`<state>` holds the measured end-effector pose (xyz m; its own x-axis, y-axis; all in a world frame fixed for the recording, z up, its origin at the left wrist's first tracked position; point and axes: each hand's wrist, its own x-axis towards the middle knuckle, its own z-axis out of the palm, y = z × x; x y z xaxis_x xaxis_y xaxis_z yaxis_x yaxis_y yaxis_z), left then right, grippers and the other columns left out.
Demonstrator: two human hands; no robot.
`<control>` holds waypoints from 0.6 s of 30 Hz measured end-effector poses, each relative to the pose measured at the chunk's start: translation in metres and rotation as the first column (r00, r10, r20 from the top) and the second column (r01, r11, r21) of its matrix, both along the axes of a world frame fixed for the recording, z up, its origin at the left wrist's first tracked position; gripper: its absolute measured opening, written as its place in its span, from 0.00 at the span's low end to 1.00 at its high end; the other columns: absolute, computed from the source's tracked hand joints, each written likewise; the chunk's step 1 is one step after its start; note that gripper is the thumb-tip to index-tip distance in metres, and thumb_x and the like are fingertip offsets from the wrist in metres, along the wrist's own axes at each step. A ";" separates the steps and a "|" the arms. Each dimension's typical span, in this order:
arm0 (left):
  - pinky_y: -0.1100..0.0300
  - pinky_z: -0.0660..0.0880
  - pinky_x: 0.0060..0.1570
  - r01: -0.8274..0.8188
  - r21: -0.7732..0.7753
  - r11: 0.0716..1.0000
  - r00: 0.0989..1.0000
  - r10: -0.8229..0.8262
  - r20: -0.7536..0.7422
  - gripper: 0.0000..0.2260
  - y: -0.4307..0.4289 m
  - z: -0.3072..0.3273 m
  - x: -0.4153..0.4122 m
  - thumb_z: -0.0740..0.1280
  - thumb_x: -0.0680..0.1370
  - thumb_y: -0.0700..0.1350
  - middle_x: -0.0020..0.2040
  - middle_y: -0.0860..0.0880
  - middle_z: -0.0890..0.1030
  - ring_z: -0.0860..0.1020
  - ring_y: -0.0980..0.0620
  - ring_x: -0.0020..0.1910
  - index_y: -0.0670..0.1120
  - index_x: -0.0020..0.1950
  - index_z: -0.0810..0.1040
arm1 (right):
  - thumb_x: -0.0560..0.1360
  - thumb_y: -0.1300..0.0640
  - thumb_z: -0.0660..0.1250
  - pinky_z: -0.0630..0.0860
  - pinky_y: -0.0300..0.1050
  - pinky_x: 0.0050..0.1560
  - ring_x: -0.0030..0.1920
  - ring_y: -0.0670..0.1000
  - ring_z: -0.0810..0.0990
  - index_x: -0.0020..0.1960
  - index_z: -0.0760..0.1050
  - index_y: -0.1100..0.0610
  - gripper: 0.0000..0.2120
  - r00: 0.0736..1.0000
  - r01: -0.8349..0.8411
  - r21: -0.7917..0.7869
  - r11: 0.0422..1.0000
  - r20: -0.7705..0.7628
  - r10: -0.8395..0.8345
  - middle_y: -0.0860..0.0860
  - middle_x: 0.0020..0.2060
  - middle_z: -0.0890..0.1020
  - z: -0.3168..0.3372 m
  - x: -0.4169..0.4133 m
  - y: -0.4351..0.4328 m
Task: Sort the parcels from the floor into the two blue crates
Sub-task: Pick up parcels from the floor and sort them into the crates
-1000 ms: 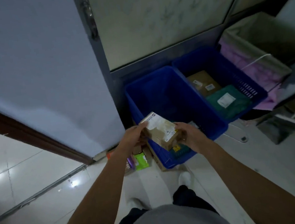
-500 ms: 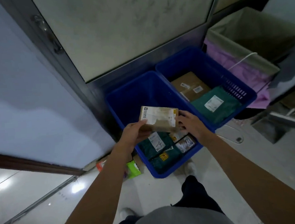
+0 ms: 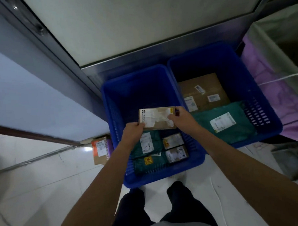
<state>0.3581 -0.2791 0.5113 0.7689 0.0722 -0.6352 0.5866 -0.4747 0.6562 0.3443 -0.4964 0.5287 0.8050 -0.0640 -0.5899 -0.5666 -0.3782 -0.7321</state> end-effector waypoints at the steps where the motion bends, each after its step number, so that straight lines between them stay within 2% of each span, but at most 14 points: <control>1: 0.55 0.72 0.43 0.022 0.021 1.000 1.000 -0.022 0.002 0.10 -0.004 -0.009 0.004 0.65 0.81 0.49 0.46 0.44 0.82 0.79 0.46 0.45 0.45 0.47 0.81 | 0.82 0.48 0.64 0.76 0.57 0.61 0.61 0.56 0.77 0.76 0.62 0.55 0.26 1.000 -0.008 -0.044 0.999 0.005 0.008 0.55 0.69 0.73 -0.006 0.006 -0.001; 4: 0.56 0.70 0.38 0.067 0.084 0.994 0.998 -0.067 0.005 0.11 -0.017 -0.040 0.020 0.62 0.82 0.48 0.46 0.40 0.81 0.77 0.46 0.41 0.41 0.49 0.79 | 0.81 0.45 0.63 0.73 0.57 0.64 0.69 0.61 0.72 0.82 0.50 0.52 0.35 0.995 -0.091 -0.223 0.971 0.023 0.099 0.57 0.77 0.62 -0.028 0.025 0.002; 6: 0.57 0.68 0.34 0.068 0.127 0.990 0.998 -0.065 -0.021 0.12 -0.024 -0.064 0.033 0.60 0.82 0.44 0.46 0.40 0.79 0.75 0.47 0.40 0.37 0.50 0.77 | 0.82 0.45 0.62 0.73 0.55 0.58 0.66 0.64 0.72 0.82 0.48 0.52 0.36 0.981 -0.186 -0.310 0.932 -0.004 0.194 0.60 0.77 0.58 -0.042 0.038 0.006; 8: 0.58 0.68 0.34 0.081 0.145 0.986 0.996 -0.075 -0.044 0.10 -0.034 -0.086 0.043 0.59 0.81 0.43 0.48 0.40 0.79 0.75 0.46 0.42 0.38 0.52 0.76 | 0.81 0.46 0.61 0.73 0.54 0.54 0.65 0.66 0.72 0.81 0.49 0.54 0.35 0.966 -0.254 -0.374 0.892 -0.054 0.253 0.63 0.75 0.58 -0.062 0.047 0.006; 11: 0.54 0.71 0.40 0.107 0.109 0.988 0.990 -0.096 -0.107 0.08 -0.046 -0.119 0.053 0.60 0.81 0.45 0.50 0.42 0.77 0.76 0.45 0.46 0.43 0.55 0.73 | 0.81 0.48 0.62 0.71 0.53 0.52 0.65 0.67 0.70 0.78 0.53 0.61 0.33 0.949 -0.312 -0.461 0.831 -0.105 0.298 0.64 0.72 0.60 -0.095 0.057 0.007; 14: 0.54 0.73 0.39 0.175 0.086 0.981 0.970 -0.157 -0.185 0.15 -0.053 -0.162 0.062 0.61 0.80 0.49 0.53 0.40 0.79 0.79 0.43 0.47 0.41 0.61 0.73 | 0.80 0.47 0.64 0.73 0.55 0.56 0.66 0.65 0.69 0.76 0.55 0.63 0.33 0.931 -0.358 -0.555 0.751 -0.156 0.329 0.63 0.70 0.62 -0.131 0.060 0.007; 16: 0.51 0.78 0.49 0.215 0.038 0.976 0.949 -0.199 -0.243 0.20 -0.058 -0.191 0.064 0.62 0.79 0.50 0.58 0.42 0.78 0.78 0.43 0.52 0.42 0.68 0.69 | 0.80 0.46 0.64 0.73 0.54 0.56 0.66 0.64 0.68 0.76 0.55 0.63 0.34 0.922 -0.385 -0.608 0.694 -0.214 0.323 0.63 0.71 0.62 -0.156 0.060 0.008; 18: 0.47 0.76 0.59 0.242 0.000 0.970 0.935 -0.233 -0.269 0.21 -0.062 -0.217 0.064 0.61 0.80 0.48 0.62 0.43 0.75 0.76 0.43 0.57 0.44 0.71 0.64 | 0.79 0.45 0.66 0.74 0.54 0.56 0.66 0.64 0.69 0.76 0.56 0.63 0.36 0.903 -0.428 -0.647 0.631 -0.273 0.332 0.64 0.71 0.61 -0.186 0.058 0.012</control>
<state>0.4218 -0.3406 0.2944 0.5704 -0.0676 -0.8186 0.6046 -0.6400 0.4742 0.4024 -0.4842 0.3426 0.7791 -0.1868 -0.5984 -0.3185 -0.9401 -0.1212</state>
